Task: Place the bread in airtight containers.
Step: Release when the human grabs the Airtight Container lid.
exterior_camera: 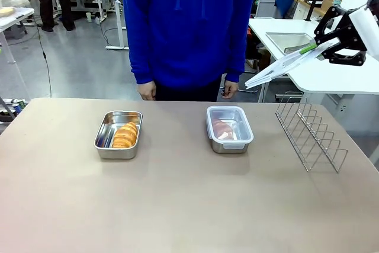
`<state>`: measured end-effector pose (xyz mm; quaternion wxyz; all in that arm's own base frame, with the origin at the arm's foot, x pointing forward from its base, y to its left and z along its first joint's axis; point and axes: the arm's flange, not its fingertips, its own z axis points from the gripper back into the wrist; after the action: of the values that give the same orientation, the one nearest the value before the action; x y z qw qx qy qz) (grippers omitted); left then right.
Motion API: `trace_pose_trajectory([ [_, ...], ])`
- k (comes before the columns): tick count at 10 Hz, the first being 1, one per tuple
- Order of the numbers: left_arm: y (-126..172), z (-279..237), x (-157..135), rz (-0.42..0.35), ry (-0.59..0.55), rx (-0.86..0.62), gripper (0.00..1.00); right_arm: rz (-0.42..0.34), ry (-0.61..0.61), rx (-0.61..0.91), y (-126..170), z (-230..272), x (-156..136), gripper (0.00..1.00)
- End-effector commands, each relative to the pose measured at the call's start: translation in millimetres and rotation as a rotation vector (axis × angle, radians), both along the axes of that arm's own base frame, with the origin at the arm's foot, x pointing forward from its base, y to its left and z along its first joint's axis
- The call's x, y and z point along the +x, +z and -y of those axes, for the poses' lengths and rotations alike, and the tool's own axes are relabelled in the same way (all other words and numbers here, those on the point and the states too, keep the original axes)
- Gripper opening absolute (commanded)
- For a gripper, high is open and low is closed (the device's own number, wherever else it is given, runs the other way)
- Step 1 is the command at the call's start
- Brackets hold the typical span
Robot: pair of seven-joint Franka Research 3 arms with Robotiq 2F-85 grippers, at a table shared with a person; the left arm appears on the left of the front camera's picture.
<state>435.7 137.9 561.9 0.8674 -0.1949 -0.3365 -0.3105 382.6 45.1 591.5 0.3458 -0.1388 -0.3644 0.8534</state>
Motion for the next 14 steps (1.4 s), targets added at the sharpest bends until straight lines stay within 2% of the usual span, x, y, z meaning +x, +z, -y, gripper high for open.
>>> trace_pose_trajectory([
  [1, 3.5, 0.6, -0.1, -0.013, 0.005, 0.001, 1.00, 0.003, -0.001, 0.025, 1.7, 0.8, -1.6, 0.00],
  [14, 3.5, 0.6, -0.1, -0.013, 0.005, 0.001, 1.00, 0.003, -0.001, 0.025, 1.7, 0.8, -1.6, 0.00],
])
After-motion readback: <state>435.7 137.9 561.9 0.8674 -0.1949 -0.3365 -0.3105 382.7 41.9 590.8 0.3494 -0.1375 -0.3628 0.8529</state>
